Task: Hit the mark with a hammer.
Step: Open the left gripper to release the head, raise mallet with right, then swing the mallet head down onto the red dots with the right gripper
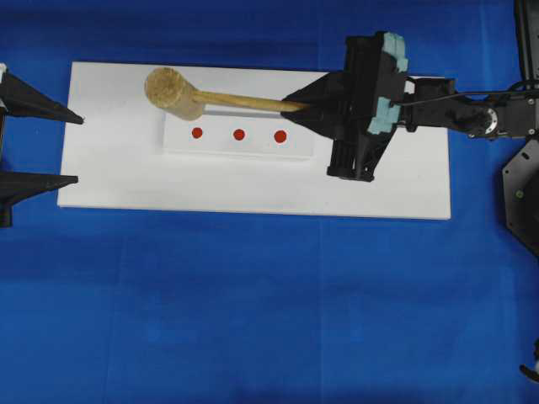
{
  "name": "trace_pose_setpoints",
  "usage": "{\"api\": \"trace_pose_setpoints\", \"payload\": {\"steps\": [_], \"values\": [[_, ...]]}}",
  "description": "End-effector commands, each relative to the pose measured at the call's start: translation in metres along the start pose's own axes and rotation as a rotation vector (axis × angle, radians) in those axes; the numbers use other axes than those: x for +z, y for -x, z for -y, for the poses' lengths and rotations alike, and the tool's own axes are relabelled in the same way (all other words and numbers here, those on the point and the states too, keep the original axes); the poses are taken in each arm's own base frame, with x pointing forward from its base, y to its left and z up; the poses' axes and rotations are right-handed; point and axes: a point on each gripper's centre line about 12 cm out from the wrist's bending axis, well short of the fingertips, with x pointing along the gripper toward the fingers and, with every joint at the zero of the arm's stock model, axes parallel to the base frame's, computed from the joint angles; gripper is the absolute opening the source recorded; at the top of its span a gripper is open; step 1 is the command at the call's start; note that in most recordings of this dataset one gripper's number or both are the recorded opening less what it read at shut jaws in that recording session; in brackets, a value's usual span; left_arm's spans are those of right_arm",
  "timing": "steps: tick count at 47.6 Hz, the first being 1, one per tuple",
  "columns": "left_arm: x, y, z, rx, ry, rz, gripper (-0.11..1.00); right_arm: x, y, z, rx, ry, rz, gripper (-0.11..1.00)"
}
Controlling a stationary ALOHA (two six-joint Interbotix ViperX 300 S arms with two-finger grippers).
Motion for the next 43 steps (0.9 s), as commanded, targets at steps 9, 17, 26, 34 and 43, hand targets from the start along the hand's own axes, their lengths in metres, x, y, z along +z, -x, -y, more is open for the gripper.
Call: {"api": "trace_pose_setpoints", "payload": {"steps": [9, 17, 26, 34, 43], "values": [[0.004, -0.002, -0.001, 0.003, 0.003, 0.008, 0.90, 0.014, -0.003, 0.001, -0.010, -0.012, 0.034, 0.04], [0.003, -0.002, -0.001, 0.003, 0.003, 0.006, 0.90, -0.018, -0.024, -0.001, -0.017, -0.036, -0.072, 0.04], [0.002, -0.002, -0.001, 0.003, 0.004, 0.003, 0.90, -0.067, -0.052, -0.003, -0.034, -0.082, -0.227, 0.04], [0.002, -0.002, -0.001, 0.003, 0.004, 0.003, 0.90, -0.058, -0.047, -0.001, -0.041, -0.084, -0.199, 0.04], [0.002, -0.002, 0.000, 0.002, 0.003, 0.002, 0.90, -0.032, -0.031, 0.000, -0.033, -0.076, -0.116, 0.04]]}}
